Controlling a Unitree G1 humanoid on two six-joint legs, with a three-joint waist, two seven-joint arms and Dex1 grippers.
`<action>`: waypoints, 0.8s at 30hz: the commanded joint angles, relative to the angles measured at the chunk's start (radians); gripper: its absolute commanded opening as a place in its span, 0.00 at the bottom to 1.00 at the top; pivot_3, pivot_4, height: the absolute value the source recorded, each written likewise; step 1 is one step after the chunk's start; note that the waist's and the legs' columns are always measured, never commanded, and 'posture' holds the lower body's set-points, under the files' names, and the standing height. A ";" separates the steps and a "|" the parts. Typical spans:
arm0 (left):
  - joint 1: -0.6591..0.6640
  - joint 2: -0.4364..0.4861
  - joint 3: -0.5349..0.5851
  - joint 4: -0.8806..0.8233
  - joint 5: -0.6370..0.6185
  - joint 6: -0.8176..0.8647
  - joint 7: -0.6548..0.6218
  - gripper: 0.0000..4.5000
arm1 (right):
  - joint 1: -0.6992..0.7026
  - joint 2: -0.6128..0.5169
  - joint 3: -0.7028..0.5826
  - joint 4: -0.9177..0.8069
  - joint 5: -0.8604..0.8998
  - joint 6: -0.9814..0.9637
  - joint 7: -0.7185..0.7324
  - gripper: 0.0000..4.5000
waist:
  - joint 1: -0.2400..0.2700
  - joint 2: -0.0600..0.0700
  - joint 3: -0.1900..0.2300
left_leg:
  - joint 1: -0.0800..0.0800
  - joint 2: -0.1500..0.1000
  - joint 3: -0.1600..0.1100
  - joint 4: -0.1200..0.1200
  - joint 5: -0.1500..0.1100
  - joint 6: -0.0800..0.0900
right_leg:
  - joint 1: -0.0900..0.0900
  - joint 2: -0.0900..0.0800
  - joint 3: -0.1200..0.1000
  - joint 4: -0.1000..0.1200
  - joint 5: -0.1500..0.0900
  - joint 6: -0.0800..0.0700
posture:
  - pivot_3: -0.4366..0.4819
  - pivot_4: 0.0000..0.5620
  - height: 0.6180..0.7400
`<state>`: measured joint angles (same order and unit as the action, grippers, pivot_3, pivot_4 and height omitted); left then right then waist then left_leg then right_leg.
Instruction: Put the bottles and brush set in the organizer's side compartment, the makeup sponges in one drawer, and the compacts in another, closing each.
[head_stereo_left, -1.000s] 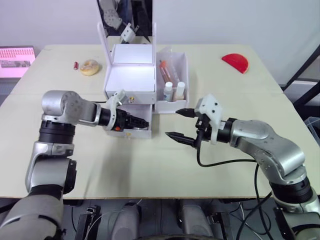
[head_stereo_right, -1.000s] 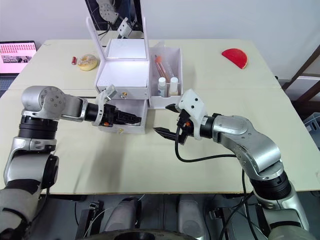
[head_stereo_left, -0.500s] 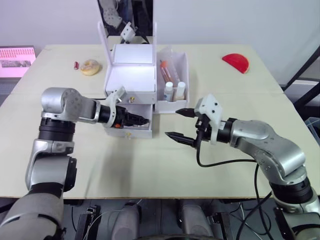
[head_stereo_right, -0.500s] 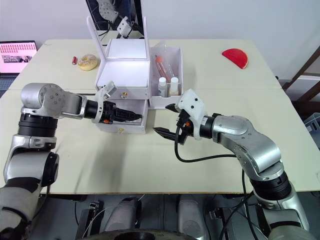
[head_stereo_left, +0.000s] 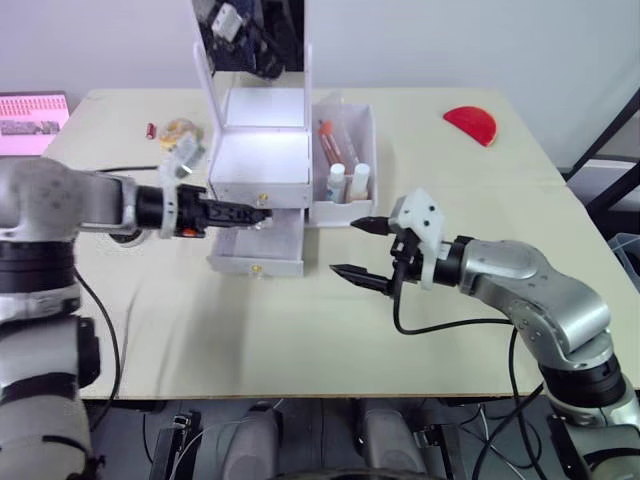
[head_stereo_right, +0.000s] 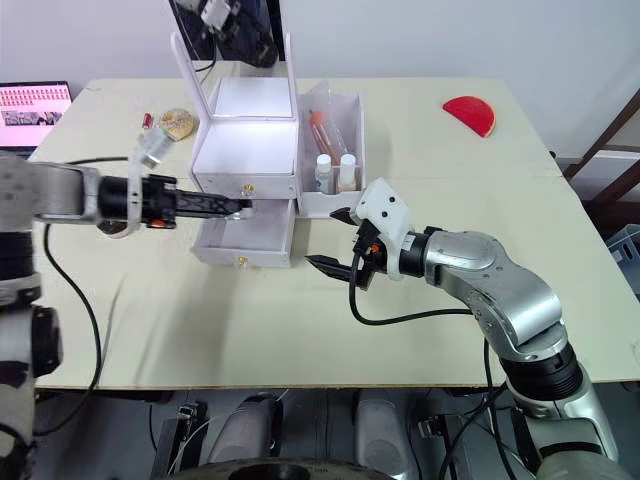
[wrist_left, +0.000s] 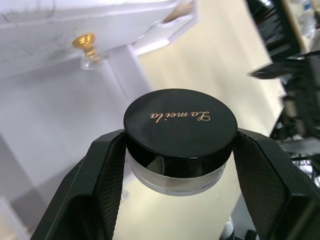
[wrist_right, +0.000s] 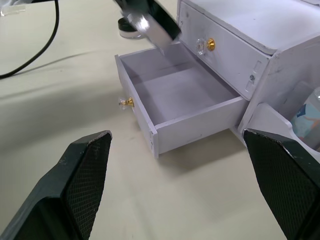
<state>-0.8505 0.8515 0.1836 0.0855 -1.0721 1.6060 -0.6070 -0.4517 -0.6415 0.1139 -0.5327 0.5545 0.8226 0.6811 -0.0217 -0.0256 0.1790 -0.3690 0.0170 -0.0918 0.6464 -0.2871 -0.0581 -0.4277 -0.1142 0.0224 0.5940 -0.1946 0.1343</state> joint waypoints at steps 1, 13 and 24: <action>0.110 0.030 0.159 -0.168 -0.144 0.008 0.138 0.59 | -0.015 0.005 -0.006 -0.008 0.001 -0.028 0.019 1.00 | -0.001 0.000 0.000 | 0.000 0.000 0.000 0.000 0.000 0.000 | 0.000 0.000 0.000 0.000 0.000 0.000 | 0.48 0.27 1.00; 0.856 -0.276 0.564 -0.766 0.245 -0.635 0.327 0.59 | -0.086 -0.034 -0.079 0.080 0.048 -0.069 0.150 1.00 | 0.009 0.000 0.000 | 0.000 0.000 0.001 0.001 0.001 -0.002 | 0.001 0.000 0.000 -0.002 -0.001 -0.006 | 0.48 0.27 1.00; 1.121 -0.431 0.326 -0.416 0.685 -1.321 0.172 0.59 | -0.196 -0.054 -0.114 0.176 0.085 -0.078 0.257 1.00 | 0.010 -0.001 -0.001 | -0.003 0.000 0.002 0.001 0.001 -0.002 | 0.001 -0.001 0.000 -0.009 0.001 -0.009 | 0.48 0.27 1.00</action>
<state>0.2745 0.4211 0.5172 -0.3532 -0.4157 0.3570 -0.4195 -0.6188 -0.6935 0.0245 -0.3444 0.6174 0.7533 0.9318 -0.0117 -0.0267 0.1779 -0.3717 0.0170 -0.0896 0.6475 -0.2860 -0.0603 -0.4264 -0.1148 0.0225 0.5851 -0.1935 0.1255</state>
